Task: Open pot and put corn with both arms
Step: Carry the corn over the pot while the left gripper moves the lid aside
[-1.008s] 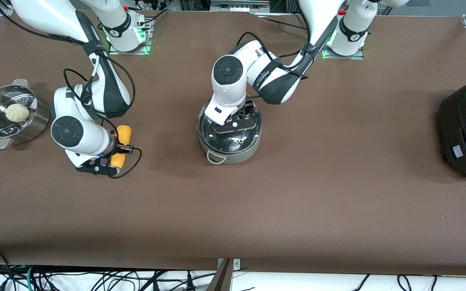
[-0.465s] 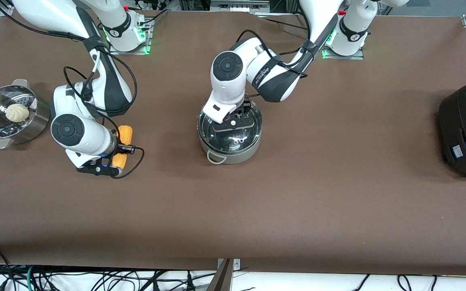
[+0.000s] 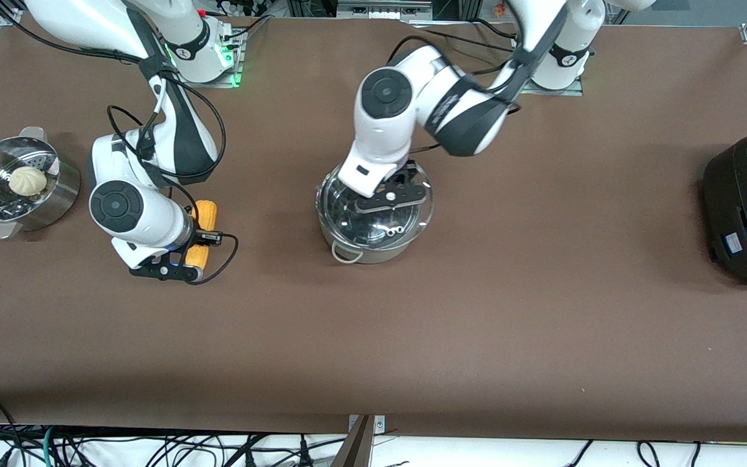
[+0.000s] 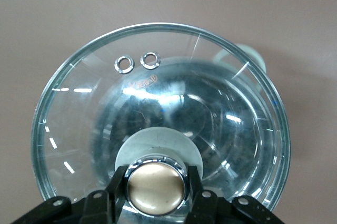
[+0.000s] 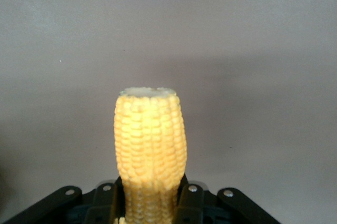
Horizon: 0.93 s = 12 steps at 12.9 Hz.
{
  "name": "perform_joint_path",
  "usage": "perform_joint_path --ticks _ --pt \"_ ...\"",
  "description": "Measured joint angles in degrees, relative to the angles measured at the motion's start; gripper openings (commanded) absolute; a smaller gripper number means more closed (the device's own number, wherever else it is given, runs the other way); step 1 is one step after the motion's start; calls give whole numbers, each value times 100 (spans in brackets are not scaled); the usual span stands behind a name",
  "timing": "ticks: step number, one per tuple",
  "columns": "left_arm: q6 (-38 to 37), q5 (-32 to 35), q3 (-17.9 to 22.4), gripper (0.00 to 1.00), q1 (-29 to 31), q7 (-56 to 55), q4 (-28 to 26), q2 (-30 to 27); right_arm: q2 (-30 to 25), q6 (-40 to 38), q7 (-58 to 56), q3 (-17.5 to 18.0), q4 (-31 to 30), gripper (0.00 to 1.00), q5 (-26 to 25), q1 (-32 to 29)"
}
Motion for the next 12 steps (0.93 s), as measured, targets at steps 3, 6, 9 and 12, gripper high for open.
perform_joint_path --ticks 3,6,9,12 --pt "-289 -37 32 0 856 1411 -694 -956 0 -3 0 84 41 0 340 10" --pt "-189 -68 78 0 1925 3017 -1942 -1733 -5 -225 118 556 357 0 917 82" --pt "693 -82 417 0 2550 4490 -3222 -2068 54 -306 1024 1032 706 0 991 647" --pt "2139 -90 857 0 2827 5540 -4504 -2072 486 -35 1383 1067 1002 0 1028 1356"
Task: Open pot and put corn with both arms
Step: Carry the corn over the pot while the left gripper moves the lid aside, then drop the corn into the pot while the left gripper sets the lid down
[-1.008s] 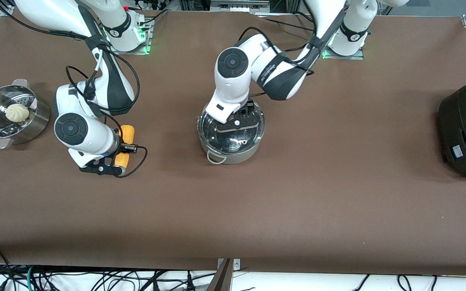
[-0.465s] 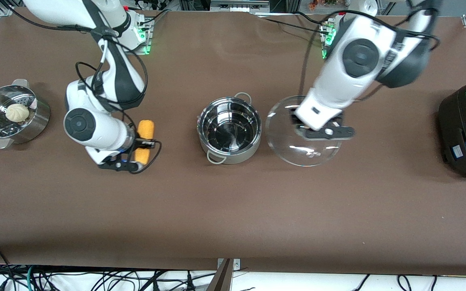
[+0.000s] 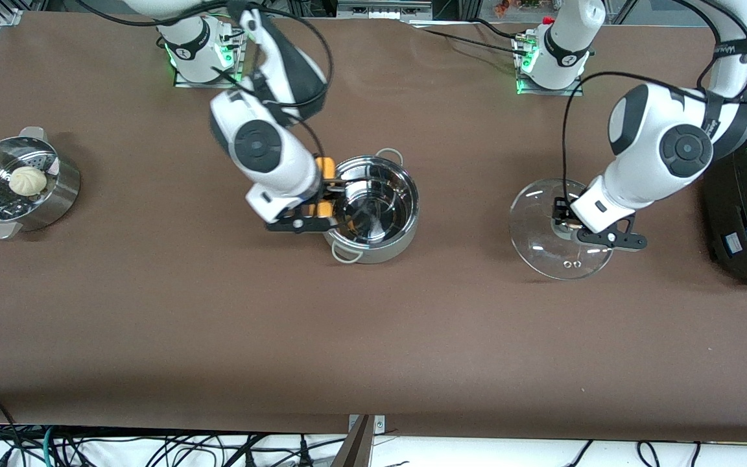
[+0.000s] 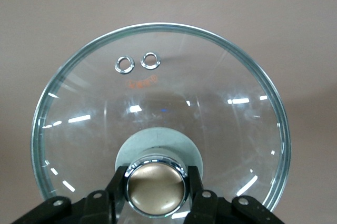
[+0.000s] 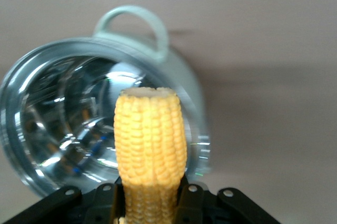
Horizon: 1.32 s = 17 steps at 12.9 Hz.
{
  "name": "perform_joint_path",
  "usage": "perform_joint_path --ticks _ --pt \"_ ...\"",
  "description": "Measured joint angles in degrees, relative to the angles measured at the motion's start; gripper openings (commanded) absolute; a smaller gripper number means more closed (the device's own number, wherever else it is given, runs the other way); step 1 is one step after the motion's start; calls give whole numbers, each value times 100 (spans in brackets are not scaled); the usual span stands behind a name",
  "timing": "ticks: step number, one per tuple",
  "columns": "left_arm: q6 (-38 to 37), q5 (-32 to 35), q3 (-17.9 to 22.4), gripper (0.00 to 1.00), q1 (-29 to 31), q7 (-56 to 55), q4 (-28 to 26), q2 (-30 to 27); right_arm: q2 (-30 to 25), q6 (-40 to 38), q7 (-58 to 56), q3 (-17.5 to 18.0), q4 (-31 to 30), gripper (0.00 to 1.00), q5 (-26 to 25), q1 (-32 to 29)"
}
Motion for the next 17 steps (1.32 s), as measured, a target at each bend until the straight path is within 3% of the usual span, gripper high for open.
perform_joint_path --ticks 3,4,5,6,8,13,15,17 --pt "1246 0 19 0 67 150 -1135 158 558 512 6 10 142 1 73 233" --pt "1447 0 4 0 55 150 -1285 285 703 691 1 42 165 10 163 239" --pt "1562 0 -7 0 47 150 -1332 429 821 869 0 68 189 87 305 243" --pt "1628 0 -14 10 43 150 -1325 541 908 1014 -2 78 208 100 465 256" --pt "1621 0 -16 100 39 150 -1313 544 1032 1133 -2 82 233 100 588 311" --pt "1383 0 -23 100 36 150 -1063 176 1034 1177 -2 71 540 100 590 335" --pt "427 0 -23 100 39 142 -539 -328 940 1147 -2 32 652 100 573 334" --pt "-1213 0 -20 100 80 131 495 -746 640 613 -13 -278 716 100 372 327"
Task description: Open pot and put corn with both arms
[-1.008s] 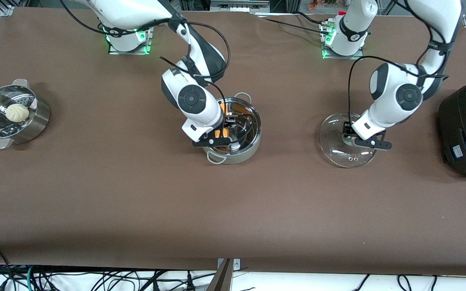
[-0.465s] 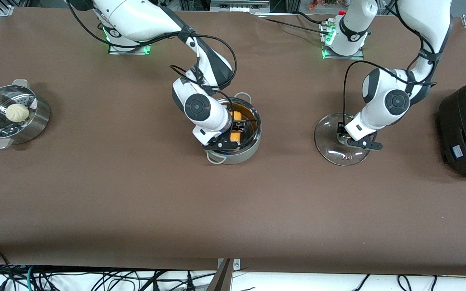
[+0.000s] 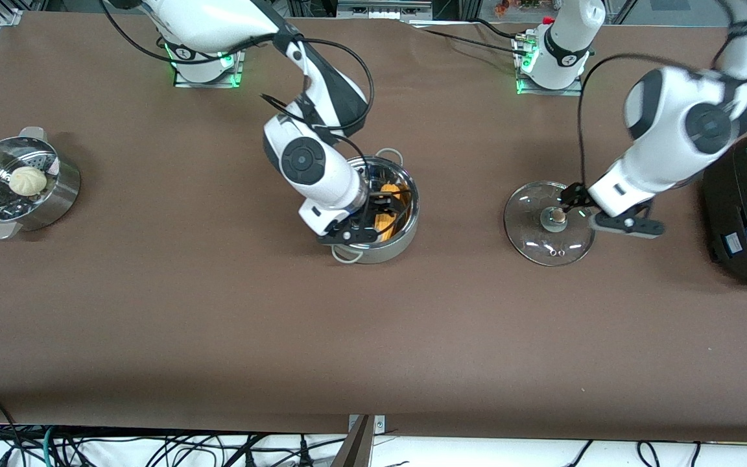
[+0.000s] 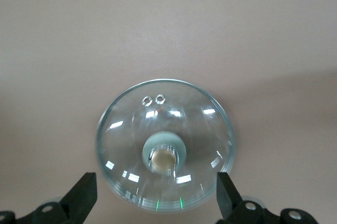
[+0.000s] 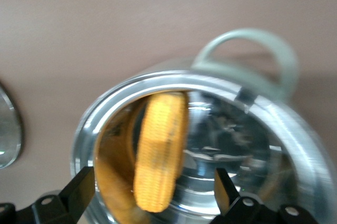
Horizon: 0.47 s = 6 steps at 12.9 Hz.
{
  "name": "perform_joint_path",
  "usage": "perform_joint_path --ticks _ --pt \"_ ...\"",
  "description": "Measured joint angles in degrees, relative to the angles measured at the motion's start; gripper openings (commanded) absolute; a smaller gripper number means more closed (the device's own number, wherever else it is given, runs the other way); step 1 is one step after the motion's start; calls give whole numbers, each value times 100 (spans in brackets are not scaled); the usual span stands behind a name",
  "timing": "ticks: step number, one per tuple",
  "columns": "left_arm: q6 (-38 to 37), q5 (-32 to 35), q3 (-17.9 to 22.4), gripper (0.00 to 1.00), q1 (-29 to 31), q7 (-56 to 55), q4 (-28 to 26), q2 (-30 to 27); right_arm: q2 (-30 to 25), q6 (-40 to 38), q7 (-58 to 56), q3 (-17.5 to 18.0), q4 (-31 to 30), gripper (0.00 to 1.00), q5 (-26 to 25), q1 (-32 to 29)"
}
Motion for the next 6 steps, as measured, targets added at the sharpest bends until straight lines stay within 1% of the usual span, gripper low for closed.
perform_joint_path --ticks 2,3,4,5,6 --pt "-1607 4 1 100 62 -155 1191 -169 -418 -711 -24 -389 19 100 -592 -47" --pt "-2249 11 -1 100 108 -290 1699 -190 -597 -901 -45 -538 20 100 -875 -65" --pt "-2786 16 -5 100 155 -410 2130 -195 -747 -986 -63 -631 18 100 -1089 -100" --pt "-3146 20 -5 100 198 -481 2422 -202 -880 -1023 -63 -670 14 100 -1212 -184" --pt "-3347 20 -7 100 253 -554 2598 -220 -1032 -1115 -63 -682 -2 100 -1293 -329"
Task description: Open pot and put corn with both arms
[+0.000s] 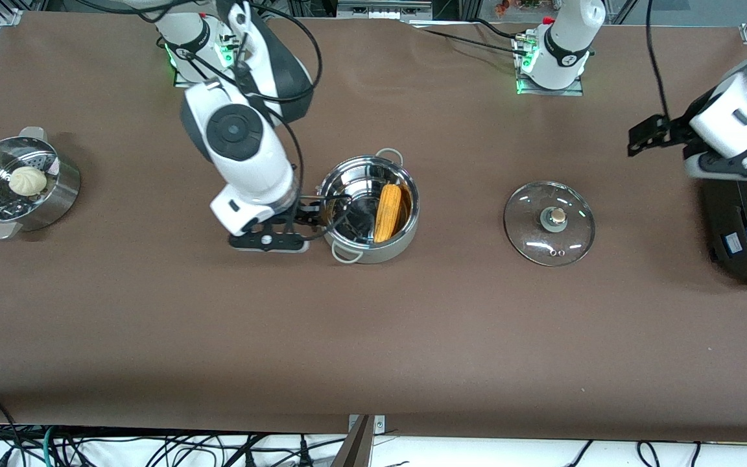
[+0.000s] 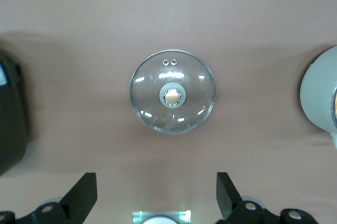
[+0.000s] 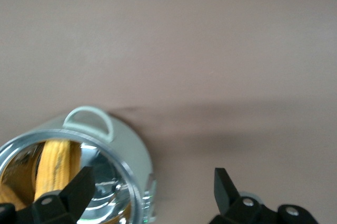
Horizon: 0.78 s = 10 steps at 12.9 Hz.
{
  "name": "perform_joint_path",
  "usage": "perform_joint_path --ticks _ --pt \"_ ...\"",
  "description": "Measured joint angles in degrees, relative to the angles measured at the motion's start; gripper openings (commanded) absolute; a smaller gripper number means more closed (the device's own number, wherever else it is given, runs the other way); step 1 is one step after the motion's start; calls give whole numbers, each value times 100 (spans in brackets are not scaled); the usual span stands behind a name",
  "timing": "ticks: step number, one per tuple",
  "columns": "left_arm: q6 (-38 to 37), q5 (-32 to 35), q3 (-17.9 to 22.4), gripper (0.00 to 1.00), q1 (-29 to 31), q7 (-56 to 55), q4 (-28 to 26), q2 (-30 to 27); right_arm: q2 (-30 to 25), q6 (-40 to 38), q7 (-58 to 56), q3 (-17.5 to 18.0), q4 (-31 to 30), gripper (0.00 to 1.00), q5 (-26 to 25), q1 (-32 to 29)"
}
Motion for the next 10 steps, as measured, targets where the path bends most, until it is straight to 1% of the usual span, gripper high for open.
perform_joint_path --ticks 2,7,8,10 --pt "-81 0 5 100 125 -40 85 -25 -454 -242 -220 -13 -207 100 -202 -438" --pt "-90 0 -103 100 179 -247 85 -18 -2086 -496 -2478 -24 -1415 100 -228 -2214" --pt "-91 0 -120 100 179 -276 84 -18 -2347 -660 -2758 -24 -1572 100 -228 -2458" --pt "-95 0 -124 100 179 -349 84 -18 -2652 -816 -2913 -20 -1760 100 -223 -2640"
